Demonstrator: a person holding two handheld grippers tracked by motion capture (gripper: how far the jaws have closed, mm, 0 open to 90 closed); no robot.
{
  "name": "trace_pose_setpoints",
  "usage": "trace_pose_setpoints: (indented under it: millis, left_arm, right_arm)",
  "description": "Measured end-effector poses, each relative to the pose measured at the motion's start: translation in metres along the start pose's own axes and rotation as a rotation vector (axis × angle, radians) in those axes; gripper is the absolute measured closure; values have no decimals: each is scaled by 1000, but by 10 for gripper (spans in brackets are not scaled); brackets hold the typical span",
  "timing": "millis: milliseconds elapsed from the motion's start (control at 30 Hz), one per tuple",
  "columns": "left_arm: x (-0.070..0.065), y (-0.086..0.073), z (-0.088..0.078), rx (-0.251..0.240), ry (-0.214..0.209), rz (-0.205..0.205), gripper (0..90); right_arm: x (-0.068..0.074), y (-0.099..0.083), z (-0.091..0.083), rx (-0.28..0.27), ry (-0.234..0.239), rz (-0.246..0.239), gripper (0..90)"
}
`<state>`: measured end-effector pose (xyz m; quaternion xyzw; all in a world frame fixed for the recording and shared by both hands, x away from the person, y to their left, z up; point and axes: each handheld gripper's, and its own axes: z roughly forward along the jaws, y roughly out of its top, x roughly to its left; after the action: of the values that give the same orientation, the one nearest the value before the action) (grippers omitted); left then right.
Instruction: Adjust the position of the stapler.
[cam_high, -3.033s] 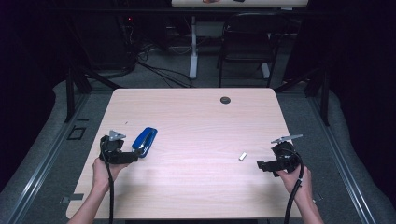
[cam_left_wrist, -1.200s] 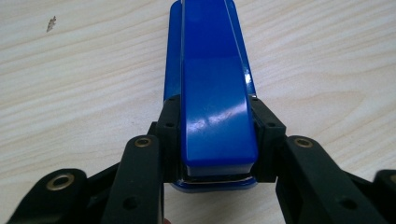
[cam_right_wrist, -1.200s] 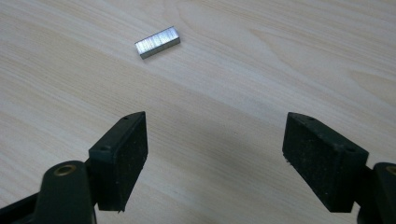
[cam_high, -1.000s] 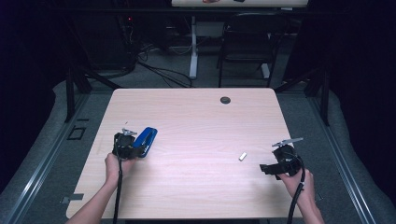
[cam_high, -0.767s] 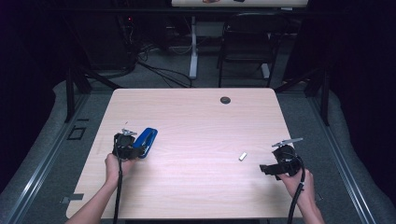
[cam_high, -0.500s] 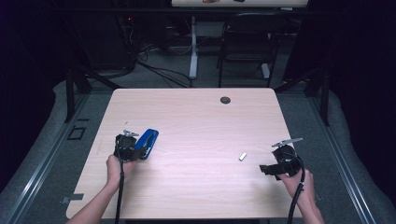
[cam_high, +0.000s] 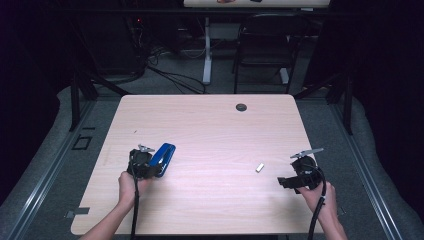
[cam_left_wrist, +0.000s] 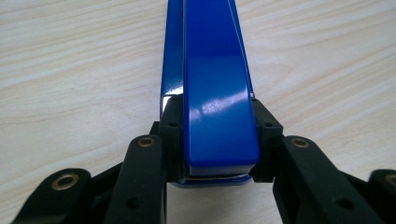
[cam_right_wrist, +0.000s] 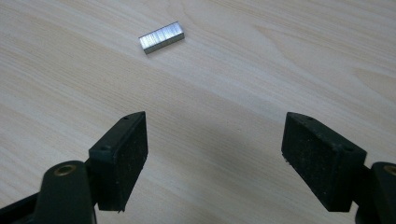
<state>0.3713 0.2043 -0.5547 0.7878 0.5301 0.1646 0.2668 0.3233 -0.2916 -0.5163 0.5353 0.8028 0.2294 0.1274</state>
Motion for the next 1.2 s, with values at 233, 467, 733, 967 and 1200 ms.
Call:
trace_pose_setpoints:
  millis: [233, 467, 733, 967, 1200]
  left_arm:
    - [-11, -3, -1, -10, -13, 16, 657]
    - [-23, -4, -4, 11, -28, 34, 656]
    - [-37, -6, -6, 21, -49, 53, 654]
    - [-51, -9, -8, 22, -51, 64, 653]
    - [-61, -11, -10, 32, -65, 78, 651]
  right_arm:
    - [0, 0, 1, -4, 23, 10, 222]
    - [1, 0, 2, 9, 35, 6, 224]
    - [4, 1, 2, 7, 52, -5, 181]
    - [8, 2, 3, 3, 65, -21, 18]
    - [10, 1, 6, 16, 87, -28, 0]
